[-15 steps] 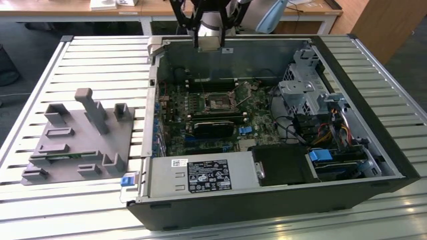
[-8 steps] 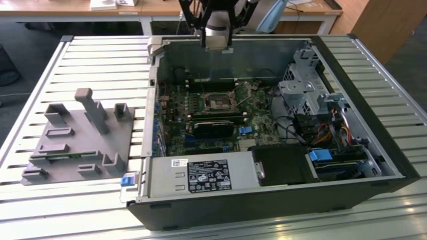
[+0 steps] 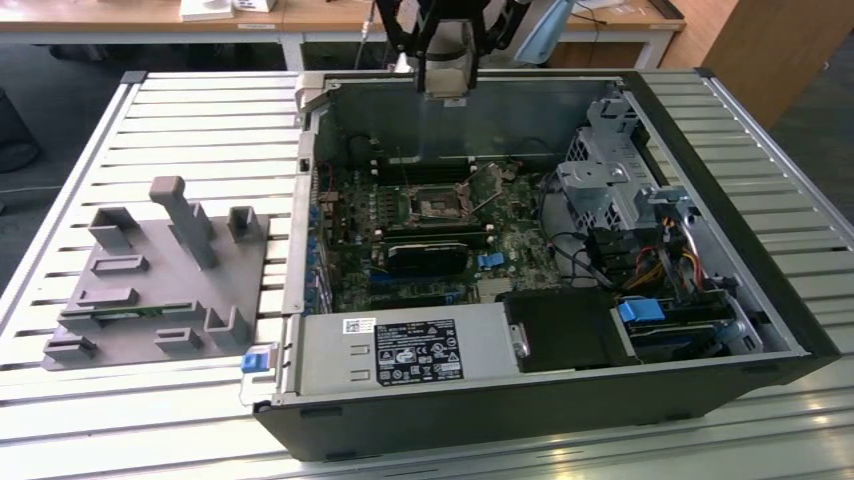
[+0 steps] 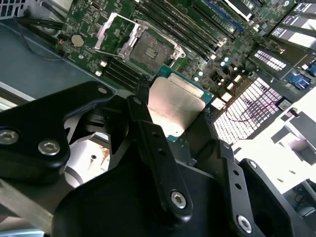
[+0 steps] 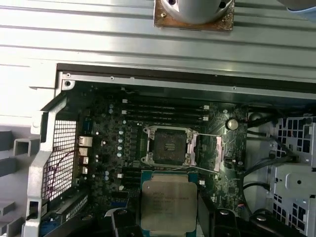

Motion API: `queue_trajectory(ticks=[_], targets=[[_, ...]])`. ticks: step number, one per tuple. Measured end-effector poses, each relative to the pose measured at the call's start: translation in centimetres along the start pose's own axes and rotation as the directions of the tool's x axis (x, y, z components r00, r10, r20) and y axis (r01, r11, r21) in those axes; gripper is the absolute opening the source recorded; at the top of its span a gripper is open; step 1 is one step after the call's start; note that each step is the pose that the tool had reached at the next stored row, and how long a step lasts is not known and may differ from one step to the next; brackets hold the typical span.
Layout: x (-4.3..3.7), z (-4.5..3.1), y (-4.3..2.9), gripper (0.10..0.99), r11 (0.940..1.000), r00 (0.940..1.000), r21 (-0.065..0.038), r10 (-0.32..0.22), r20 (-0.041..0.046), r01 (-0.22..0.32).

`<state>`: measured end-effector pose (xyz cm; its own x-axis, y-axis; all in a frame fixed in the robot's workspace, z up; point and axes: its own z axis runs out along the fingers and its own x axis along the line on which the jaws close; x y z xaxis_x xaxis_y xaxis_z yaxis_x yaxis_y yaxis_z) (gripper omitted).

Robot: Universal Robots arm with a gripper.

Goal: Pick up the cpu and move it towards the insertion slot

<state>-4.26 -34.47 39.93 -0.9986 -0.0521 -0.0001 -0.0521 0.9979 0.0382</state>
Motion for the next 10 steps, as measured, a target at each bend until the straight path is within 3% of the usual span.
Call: queue_trajectory(ticks=[10], targets=[[-0.65, 0.10, 1.79, 0.545, 1.0000, 1.0000, 0.000, 0.000, 0.0000, 0.000]])
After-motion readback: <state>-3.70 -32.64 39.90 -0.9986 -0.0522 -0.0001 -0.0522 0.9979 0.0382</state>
